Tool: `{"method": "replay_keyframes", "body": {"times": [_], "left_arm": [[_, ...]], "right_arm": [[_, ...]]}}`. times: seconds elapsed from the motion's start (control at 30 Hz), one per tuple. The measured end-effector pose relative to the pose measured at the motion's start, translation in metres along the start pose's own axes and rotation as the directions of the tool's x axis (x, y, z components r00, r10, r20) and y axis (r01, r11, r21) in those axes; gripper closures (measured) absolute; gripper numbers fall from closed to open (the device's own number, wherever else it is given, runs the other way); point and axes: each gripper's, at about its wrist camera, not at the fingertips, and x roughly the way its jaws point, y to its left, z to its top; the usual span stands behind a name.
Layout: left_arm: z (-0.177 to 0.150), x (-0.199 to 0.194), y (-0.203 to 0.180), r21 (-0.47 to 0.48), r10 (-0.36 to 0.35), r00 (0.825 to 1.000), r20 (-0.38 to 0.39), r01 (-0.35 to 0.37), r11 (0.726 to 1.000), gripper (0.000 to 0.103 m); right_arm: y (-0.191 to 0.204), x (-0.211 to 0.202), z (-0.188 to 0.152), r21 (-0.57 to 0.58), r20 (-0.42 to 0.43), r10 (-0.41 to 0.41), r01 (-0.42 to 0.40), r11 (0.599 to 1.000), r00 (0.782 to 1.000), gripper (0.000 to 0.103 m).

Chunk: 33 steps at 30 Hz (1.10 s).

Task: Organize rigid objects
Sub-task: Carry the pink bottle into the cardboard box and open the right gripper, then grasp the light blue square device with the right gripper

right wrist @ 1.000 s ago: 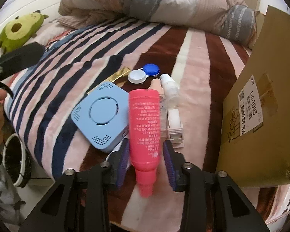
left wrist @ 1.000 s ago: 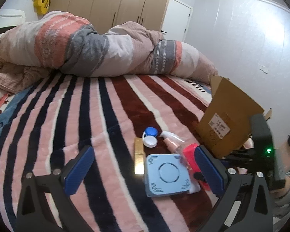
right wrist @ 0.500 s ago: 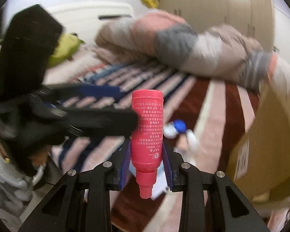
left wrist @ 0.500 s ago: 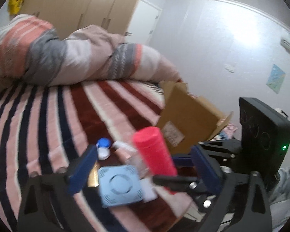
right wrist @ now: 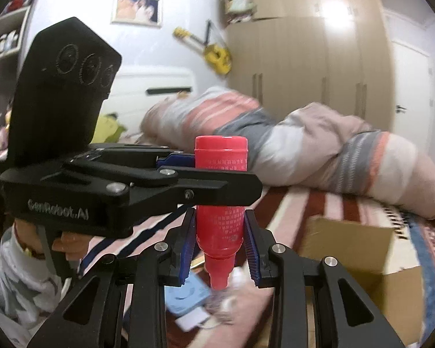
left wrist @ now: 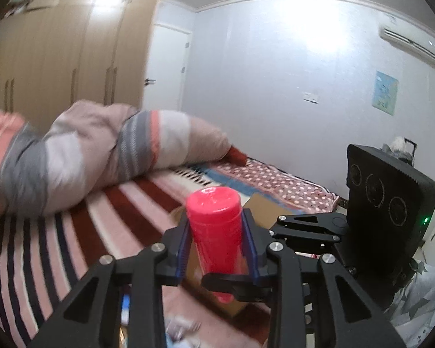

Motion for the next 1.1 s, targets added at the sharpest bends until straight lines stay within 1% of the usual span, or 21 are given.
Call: {"method": "replay_keyframes", "body": {"times": [0.1, 0.17, 0.23, 0.3, 0.37, 0.47, 0.53, 0.6, 0.63, 0.7, 0.73, 0.77, 0.87, 0.93, 1.0, 1.03, 1.1], "left_arm": [[0.018, 0.031, -0.019, 0.041, -0.032, 0.999, -0.023, 0.033, 0.999, 0.075], [0.025, 0.056, -0.026, 0.045, -0.062, 0.996, -0.063, 0.065, 0.997, 0.075], [0.026, 0.083, -0.026, 0.027, -0.087, 0.99, -0.108, 0.091, 0.996, 0.075], [0.021, 0.107, -0.024, -0.004, -0.117, 0.979, -0.167, 0.118, 0.993, 0.074], [0.014, 0.126, -0.022, -0.032, -0.132, 0.967, -0.218, 0.128, 0.991, 0.074], [0.002, 0.142, -0.02, -0.056, -0.127, 0.952, -0.277, 0.116, 0.992, 0.072], [-0.001, 0.144, -0.02, -0.058, -0.104, 0.953, -0.285, 0.091, 0.994, 0.068], [-0.001, 0.138, -0.021, -0.043, -0.068, 0.959, -0.274, 0.058, 0.997, 0.055], [0.0, 0.134, -0.019, -0.038, -0.056, 0.963, -0.263, 0.047, 0.998, 0.052], [0.003, 0.123, -0.014, -0.038, -0.037, 0.972, -0.231, 0.029, 0.999, 0.037], [0.002, 0.119, -0.01, -0.039, -0.026, 0.976, -0.217, 0.018, 0.999, 0.035], [0.003, 0.111, -0.005, -0.041, -0.011, 0.98, -0.199, 0.002, 0.999, 0.031], [0.003, 0.088, 0.012, -0.046, 0.043, 0.985, -0.165, -0.051, 0.998, 0.03], [0.001, 0.07, 0.025, -0.049, 0.079, 0.985, -0.151, -0.087, 0.995, 0.029], [-0.004, 0.049, 0.038, -0.05, 0.132, 0.981, -0.141, -0.14, 0.989, 0.023], [-0.007, 0.04, 0.044, -0.049, 0.159, 0.978, -0.136, -0.167, 0.985, 0.022], [-0.017, 0.018, 0.059, -0.048, 0.223, 0.966, -0.133, -0.231, 0.972, 0.02]], "right_arm": [[-0.03, -0.015, 0.004, 0.028, -0.005, -0.062, 0.062, 0.998, 0.998, 0.076], [-0.051, -0.017, 0.002, 0.05, -0.036, -0.097, 0.099, 0.994, 0.995, 0.076], [-0.07, -0.015, -0.004, 0.082, -0.087, -0.11, 0.117, 0.99, 0.99, 0.076], [-0.089, -0.008, -0.013, 0.126, -0.157, -0.103, 0.123, 0.984, 0.982, 0.076], [-0.104, 0.002, -0.023, 0.166, -0.212, -0.083, 0.12, 0.979, 0.974, 0.076], [-0.119, 0.013, -0.036, 0.202, -0.288, -0.053, 0.114, 0.973, 0.956, 0.076], [-0.119, 0.017, -0.042, 0.205, -0.326, -0.05, 0.123, 0.971, 0.944, 0.076], [-0.116, 0.015, -0.05, 0.2, -0.353, -0.062, 0.14, 0.97, 0.934, 0.075], [-0.117, 0.016, -0.05, 0.188, -0.359, -0.078, 0.154, 0.97, 0.93, 0.074], [-0.105, 0.009, -0.053, 0.174, -0.355, -0.098, 0.169, 0.97, 0.93, 0.068], [-0.105, 0.007, -0.052, 0.173, -0.347, -0.104, 0.173, 0.969, 0.932, 0.062], [-0.102, 0.004, -0.052, 0.175, -0.336, -0.107, 0.174, 0.969, 0.936, 0.061], [-0.089, -0.007, -0.043, 0.179, -0.278, -0.087, 0.141, 0.974, 0.957, 0.06], [-0.075, -0.014, -0.035, 0.166, -0.231, -0.057, 0.097, 0.981, 0.971, 0.06], [-0.059, -0.013, -0.026, 0.142, -0.195, -0.019, 0.047, 0.989, 0.981, 0.06], [-0.047, -0.013, -0.021, 0.123, -0.176, 0.018, 0.004, 0.992, 0.984, 0.058], [-0.027, -0.008, -0.015, 0.095, -0.165, 0.07, -0.055, 0.994, 0.984, 0.054]]}}
